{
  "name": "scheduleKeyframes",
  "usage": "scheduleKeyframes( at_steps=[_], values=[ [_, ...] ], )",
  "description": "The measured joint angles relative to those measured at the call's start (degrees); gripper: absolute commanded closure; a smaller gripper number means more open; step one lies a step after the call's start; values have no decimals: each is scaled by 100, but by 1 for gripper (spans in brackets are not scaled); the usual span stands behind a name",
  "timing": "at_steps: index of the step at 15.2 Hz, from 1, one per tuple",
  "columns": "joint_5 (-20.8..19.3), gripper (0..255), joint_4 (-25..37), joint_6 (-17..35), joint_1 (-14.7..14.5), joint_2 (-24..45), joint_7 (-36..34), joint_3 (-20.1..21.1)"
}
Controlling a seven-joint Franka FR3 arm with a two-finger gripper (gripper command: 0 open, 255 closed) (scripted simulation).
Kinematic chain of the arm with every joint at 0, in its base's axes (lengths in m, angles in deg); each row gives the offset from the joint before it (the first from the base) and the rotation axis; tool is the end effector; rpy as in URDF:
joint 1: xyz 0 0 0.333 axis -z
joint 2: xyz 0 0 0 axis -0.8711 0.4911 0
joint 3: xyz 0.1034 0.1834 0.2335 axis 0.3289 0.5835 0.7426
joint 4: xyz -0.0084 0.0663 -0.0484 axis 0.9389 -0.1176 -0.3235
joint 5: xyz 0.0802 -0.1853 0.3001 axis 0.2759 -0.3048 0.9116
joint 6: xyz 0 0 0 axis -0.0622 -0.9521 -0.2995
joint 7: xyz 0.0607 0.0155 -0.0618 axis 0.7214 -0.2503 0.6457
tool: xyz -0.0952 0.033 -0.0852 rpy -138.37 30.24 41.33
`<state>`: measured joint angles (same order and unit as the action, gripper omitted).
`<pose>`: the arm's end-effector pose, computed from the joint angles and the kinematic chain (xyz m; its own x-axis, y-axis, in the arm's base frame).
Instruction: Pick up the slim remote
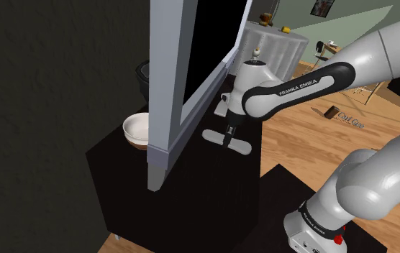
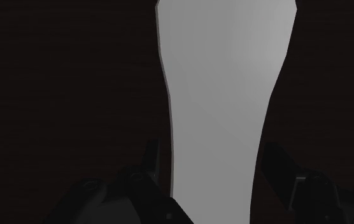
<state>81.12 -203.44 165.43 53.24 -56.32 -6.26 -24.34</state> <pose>0.3881 0.0806 0.3332 0.8546 0.5192 -0.0102 0.5193 -0.8543 0.0201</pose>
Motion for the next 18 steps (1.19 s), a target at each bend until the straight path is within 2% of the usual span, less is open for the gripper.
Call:
scheduleKeyframes(
  at_steps=[8, 18],
  values=[
    [-1, 255, 2, 10, -1, 7, 2, 1],
    [39, 255, 327, -802, -15, -475, 44, -22]
  ],
)
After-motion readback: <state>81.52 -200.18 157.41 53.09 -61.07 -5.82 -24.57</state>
